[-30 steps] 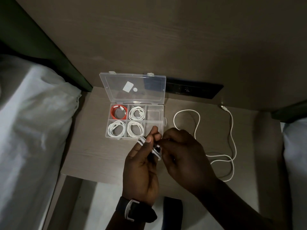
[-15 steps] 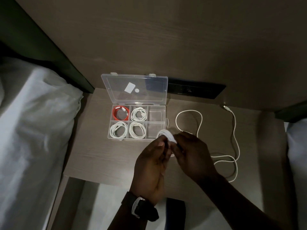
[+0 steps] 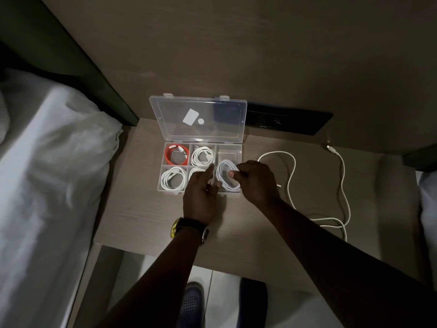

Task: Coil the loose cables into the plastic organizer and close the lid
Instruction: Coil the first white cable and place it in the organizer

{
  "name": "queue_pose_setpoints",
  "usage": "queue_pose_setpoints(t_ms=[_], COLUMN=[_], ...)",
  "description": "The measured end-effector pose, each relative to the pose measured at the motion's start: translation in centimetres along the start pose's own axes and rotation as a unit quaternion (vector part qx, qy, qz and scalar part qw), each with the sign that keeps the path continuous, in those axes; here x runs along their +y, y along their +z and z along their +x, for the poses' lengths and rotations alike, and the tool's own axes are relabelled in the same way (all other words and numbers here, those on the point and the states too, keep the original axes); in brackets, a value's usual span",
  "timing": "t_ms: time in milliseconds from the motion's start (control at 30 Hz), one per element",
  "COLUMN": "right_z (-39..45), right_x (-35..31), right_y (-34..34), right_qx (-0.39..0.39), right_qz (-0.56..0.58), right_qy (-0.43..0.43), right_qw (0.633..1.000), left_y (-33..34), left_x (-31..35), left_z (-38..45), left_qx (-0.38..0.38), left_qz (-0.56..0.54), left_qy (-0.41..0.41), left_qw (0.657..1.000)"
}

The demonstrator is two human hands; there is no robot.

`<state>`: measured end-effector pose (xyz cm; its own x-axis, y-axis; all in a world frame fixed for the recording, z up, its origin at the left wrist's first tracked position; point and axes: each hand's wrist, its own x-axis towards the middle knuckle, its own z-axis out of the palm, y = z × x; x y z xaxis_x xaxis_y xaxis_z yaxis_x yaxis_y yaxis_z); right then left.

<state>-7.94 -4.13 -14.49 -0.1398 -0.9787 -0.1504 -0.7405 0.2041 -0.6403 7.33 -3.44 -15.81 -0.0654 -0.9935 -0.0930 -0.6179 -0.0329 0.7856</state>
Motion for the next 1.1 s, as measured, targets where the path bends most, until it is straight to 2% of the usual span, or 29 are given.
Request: queue_pose_setpoints(t_ms=[233, 400, 567, 633, 767, 867, 1033, 1100], right_z=[0.5, 1.0, 1.7, 1.4, -0.7, -2.0, -2.3, -1.1], right_x=[0.6, 0.4, 0.2, 0.4, 1.5, 2.6, 1.0, -0.1], right_y=[1.3, 1.2, 1.1, 1.2, 1.0, 0.2, -0.6, -0.9], right_qx=[-0.042, -0.084, -0.106, -0.099, -0.075, -0.059, -0.092, -0.133], right_qz=[-0.111, -0.189, -0.270, -0.266, -0.152, -0.132, -0.153, -0.168], right_qy=[-0.043, -0.070, -0.094, -0.097, -0.100, -0.106, -0.010, 0.035], right_qw=[0.992, 0.976, 0.952, 0.954, 0.980, 0.984, 0.984, 0.976], left_y=[1.1, 0.9, 0.8, 0.8, 0.9, 1.1, 1.2, 1.1], left_x=[-1.1, -1.9, -0.9, -0.5, 0.3, 0.6, 0.7, 0.9], left_z=[0.5, 0.0, 0.5, 0.6, 0.8, 0.9, 1.3, 1.9], left_qx=[-0.028, -0.062, -0.087, -0.101, -0.111, -0.126, -0.147, -0.154], left_qz=[0.087, 0.129, 0.170, 0.195, 0.227, 0.249, 0.240, 0.220], left_qy=[0.039, 0.093, 0.104, 0.098, 0.050, 0.033, 0.002, -0.033], left_qw=[0.995, 0.985, 0.976, 0.971, 0.966, 0.960, 0.960, 0.963])
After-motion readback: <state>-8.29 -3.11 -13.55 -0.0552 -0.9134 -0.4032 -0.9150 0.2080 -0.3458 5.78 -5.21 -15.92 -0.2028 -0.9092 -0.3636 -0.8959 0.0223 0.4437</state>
